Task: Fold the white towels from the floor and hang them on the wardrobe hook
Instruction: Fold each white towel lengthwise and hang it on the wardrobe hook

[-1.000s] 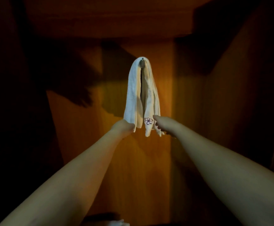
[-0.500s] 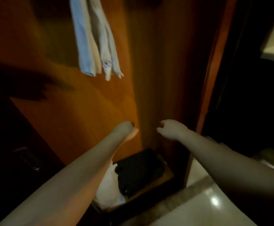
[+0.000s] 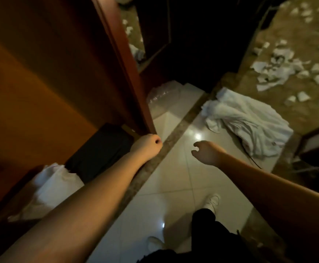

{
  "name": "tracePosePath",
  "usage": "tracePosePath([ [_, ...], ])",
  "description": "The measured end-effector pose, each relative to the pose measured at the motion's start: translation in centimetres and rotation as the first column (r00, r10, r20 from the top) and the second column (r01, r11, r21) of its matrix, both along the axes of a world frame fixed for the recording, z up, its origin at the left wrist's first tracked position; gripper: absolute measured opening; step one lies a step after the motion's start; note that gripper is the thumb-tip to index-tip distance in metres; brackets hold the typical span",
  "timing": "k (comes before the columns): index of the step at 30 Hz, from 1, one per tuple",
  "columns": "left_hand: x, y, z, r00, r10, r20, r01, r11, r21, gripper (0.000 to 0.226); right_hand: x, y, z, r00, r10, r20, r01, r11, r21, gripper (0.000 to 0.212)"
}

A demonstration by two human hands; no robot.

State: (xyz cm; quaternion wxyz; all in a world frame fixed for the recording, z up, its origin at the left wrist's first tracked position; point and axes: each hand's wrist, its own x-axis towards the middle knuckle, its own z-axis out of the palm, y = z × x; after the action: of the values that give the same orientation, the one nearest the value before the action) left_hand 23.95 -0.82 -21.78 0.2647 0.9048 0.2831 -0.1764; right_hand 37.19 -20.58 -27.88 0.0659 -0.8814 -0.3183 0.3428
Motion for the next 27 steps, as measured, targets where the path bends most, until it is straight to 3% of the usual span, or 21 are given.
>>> tracePosePath([
  [10, 19.8, -10.6, -13.0, 0.963, -0.123, -0.239, 0.101, 0.990, -0.104, 0.026, 14.7, -12.2, -12.3, 0.925, -0.286, -0.251, 0.243, 0.952, -0.187, 0.051],
  [19, 35.2, -13.2, -23.4, 0.936, -0.207, -0.286, 0.167, 0.973, -0.160, 0.021, 27.9, -17.7, -21.2, 0.786, -0.575, -0.227, 0.525, 0.815, -0.246, 0.059],
  [27, 50.3, -9.5, -34.2, 0.937, -0.217, -0.274, 0.152, 0.959, -0.240, 0.028, 40.5, -15.4, -30.6, 0.679, -0.698, -0.229, 0.656, 0.716, -0.237, 0.063],
])
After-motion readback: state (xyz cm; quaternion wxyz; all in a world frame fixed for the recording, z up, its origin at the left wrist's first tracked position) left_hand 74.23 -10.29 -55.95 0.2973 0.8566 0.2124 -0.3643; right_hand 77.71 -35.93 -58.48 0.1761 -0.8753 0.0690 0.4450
